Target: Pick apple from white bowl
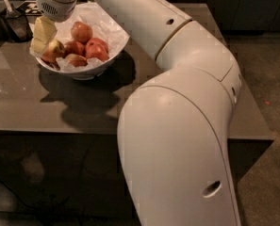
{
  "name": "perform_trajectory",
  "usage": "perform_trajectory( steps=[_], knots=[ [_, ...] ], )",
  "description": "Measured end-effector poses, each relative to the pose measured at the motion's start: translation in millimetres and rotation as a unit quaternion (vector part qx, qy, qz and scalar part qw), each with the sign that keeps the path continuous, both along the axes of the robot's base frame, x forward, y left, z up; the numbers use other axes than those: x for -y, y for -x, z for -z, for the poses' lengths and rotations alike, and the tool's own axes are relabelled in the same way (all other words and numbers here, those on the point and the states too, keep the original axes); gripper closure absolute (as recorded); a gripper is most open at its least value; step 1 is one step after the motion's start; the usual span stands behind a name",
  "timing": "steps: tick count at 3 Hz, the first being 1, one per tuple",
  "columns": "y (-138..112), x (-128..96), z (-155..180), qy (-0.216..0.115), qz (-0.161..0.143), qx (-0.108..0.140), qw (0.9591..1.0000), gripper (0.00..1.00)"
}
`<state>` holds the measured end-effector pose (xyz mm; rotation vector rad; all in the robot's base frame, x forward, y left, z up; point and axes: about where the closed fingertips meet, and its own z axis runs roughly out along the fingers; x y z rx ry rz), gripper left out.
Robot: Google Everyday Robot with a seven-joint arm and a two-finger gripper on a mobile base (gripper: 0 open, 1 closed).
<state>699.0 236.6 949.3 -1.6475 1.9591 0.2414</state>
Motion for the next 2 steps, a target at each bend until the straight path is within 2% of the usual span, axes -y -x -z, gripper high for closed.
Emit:
perform_trajectory(
  steps=[2],
  knots=[
    [-3.1, -1.2, 6.6, -0.016, 0.006, 0.015, 0.9997, 0.00]
  ],
)
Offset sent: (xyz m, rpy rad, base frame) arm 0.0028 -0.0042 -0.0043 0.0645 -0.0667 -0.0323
